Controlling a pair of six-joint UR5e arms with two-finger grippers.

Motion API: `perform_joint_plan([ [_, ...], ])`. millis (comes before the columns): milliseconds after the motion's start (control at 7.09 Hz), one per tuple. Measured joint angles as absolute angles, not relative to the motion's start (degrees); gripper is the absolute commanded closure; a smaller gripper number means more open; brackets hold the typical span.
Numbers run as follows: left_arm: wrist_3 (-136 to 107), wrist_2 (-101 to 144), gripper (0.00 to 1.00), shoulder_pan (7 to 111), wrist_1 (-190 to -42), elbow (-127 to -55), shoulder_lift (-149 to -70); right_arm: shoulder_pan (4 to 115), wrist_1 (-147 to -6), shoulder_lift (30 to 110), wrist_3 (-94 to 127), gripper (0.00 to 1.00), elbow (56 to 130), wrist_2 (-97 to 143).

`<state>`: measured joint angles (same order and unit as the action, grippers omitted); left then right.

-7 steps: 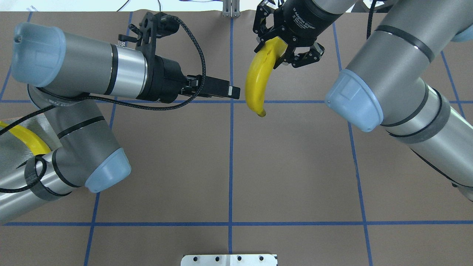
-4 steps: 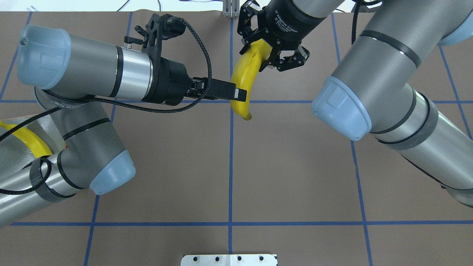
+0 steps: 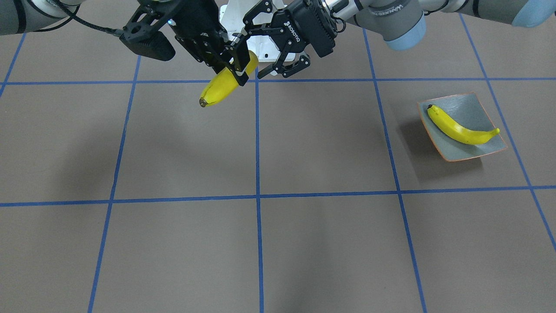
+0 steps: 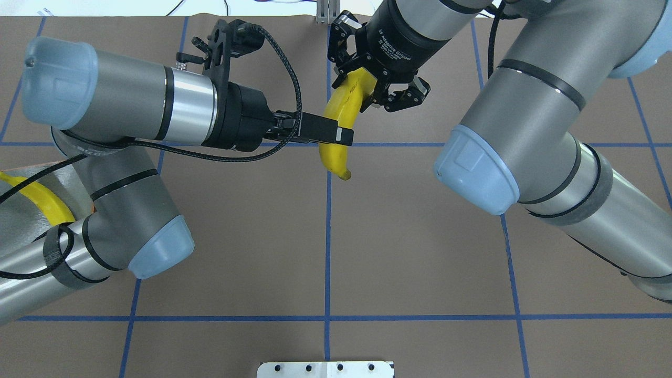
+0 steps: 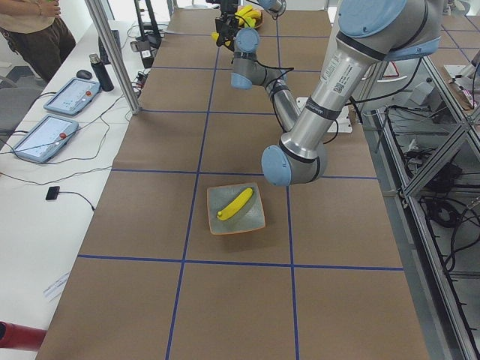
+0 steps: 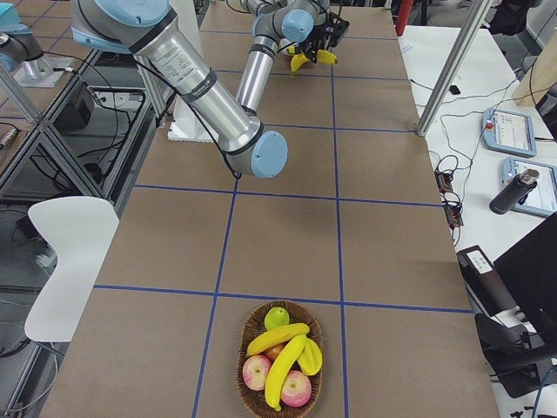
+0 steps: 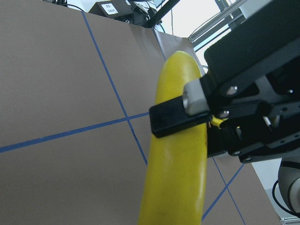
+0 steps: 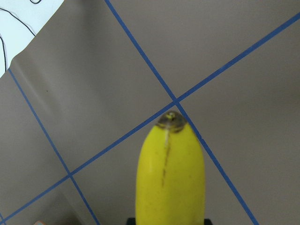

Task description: Transfer all bananas from basket to plate

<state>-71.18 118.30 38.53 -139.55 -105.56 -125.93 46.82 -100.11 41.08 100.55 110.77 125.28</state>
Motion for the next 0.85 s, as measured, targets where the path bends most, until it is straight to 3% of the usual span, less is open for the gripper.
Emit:
perform_joint_plan([
  [141,-71.19,118.30,0.61,38.51,-139.61,-105.58,-126.00,46.57,-100.11,41.06,100.53,1.00,110.99,125.31],
  [282,-71.19,118.30,1.00,38.50,-139.64,-105.59,-126.09,46.26,-100.11,41.02,100.47,0.84,111.21,125.28],
  [423,-71.19,118.30,1.00,38.50,-139.64,-105.62,-126.12,46.02,-100.06,40.96,100.18,0.01,111.30,125.21],
  [847,-71.19,118.38,1.00,38.54,-139.58,-105.62,-125.99,46.01,-99.78,40.25,97.55,0.00,112.16,122.77],
])
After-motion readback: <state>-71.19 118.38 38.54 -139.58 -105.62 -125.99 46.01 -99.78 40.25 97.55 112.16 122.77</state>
